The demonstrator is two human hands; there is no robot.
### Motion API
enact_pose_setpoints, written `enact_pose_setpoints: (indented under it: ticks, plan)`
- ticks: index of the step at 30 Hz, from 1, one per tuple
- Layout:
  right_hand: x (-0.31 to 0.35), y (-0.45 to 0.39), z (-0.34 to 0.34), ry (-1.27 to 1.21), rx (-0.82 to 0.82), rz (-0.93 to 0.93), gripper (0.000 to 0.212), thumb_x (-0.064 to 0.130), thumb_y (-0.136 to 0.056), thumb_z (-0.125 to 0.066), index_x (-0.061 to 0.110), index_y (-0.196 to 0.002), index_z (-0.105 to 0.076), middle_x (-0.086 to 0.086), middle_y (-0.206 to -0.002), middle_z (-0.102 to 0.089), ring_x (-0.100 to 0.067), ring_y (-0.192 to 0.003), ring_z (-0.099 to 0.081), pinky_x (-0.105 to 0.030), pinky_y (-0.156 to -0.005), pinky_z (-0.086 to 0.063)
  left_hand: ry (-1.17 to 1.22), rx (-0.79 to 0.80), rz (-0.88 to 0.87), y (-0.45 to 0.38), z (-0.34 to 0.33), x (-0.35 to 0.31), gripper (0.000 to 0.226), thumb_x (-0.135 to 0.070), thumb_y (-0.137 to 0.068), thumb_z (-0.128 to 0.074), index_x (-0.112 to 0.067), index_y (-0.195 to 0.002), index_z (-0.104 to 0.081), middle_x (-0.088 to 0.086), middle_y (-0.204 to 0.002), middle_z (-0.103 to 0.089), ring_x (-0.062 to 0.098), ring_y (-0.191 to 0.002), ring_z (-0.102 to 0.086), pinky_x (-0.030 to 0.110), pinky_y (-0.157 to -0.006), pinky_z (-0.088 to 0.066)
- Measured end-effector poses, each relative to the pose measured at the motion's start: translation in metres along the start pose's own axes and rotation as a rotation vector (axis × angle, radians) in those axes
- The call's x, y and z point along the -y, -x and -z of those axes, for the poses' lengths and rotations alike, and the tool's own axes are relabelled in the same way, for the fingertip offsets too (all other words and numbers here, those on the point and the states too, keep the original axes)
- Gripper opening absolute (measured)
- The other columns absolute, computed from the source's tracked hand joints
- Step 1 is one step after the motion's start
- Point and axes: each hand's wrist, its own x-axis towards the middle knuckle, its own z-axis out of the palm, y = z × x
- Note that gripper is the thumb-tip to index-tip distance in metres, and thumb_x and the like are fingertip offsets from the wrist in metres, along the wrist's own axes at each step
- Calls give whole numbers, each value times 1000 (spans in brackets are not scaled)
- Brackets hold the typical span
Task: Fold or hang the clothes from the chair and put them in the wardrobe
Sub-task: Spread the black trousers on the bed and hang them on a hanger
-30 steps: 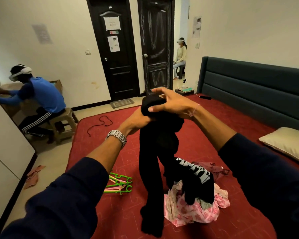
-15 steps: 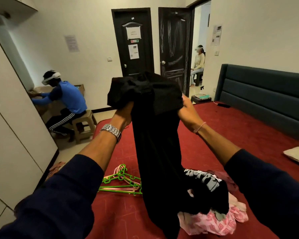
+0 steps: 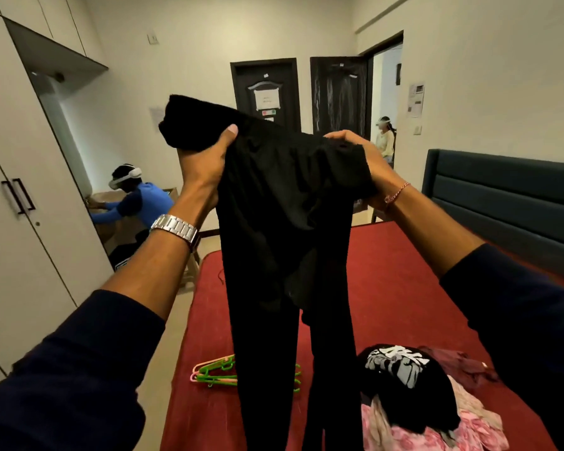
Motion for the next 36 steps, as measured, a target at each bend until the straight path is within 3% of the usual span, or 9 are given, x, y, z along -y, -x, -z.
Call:
enact_pose_setpoints:
  ticks: [3,6,10,14,17,21,26,30,36]
  plan:
    - [10,7,4,32,135,-12,46,-10,-96,-52,15,-135,-54,-3,-119,-62,-19,-104,-68,-40,-91,-58,18,-1,-13,-14,22,-17,53,-24,-63,-96,-14,-108,-70,0,-107,-75,14,-98,-73,31,-88,-59]
    - [19,9,10,41,391,-25,73,-28,-88,-34,22,-138,-53,-8,-133,-58,-24,-121,-63,-43,-96,-56,22,4,42,-23,39,-26,88,-33,-43,-102,-10,-120,-67,4,-113,-74,19,-101,-72,35,-87,-60]
    - [24,17,9,196,536,-61,56,-24,-92,-31,10,-122,-64,-10,-126,-65,-23,-114,-66,-34,-89,-56,14,33,80,-35,51,-34,83,-27,-43,-101,-7,-117,-69,8,-110,-75,25,-99,-73,39,-85,-61]
    - [23,25,4,287,413,-60,28,-10,-98,-44,2,-99,-69,-8,-95,-72,-17,-89,-70,-30,-84,-57,74,121,94,-29,50,-42,63,-16,-58,-96,-4,-114,-70,13,-106,-75,29,-97,-74,43,-83,-61]
    - [24,31,0,302,294,-22,6,6,-94,-64,3,-97,-69,-9,-93,-70,-11,-86,-68,-25,-82,-56,118,158,125,-20,44,-46,51,-10,-66,-92,-2,-112,-71,14,-104,-76,30,-94,-74,43,-82,-61]
    - [21,30,-4,630,10,88,37,26,-78,-85,11,-100,-59,8,-84,-56,-1,-70,-55,-7,-58,-42,72,280,123,-11,44,-47,50,-10,-69,-91,-2,-113,-71,15,-108,-75,31,-98,-73,41,-84,-60]
    - [31,24,15,762,-150,241,41,18,-88,-76,14,-121,-53,6,-107,-55,-3,-89,-56,-2,-71,-42,-90,525,99,-15,55,-49,46,-21,-80,-83,-5,-121,-69,11,-116,-73,28,-110,-69,34,-88,-57]
    - [51,15,32,741,-160,315,26,15,-91,-72,19,-115,-64,6,-107,-64,-12,-100,-61,-26,-92,-53,-174,764,53,-20,60,-61,29,-14,-91,-69,-7,-118,-68,9,-114,-72,26,-111,-68,28,-86,-55]
    - [96,14,69,695,-44,251,23,23,-84,-79,12,-103,-72,-8,-98,-72,-18,-92,-68,-28,-80,-56,-343,1001,-6,-28,53,-95,17,-7,-86,-66,-10,-101,-71,3,-97,-74,19,-96,-71,21,-76,-56]
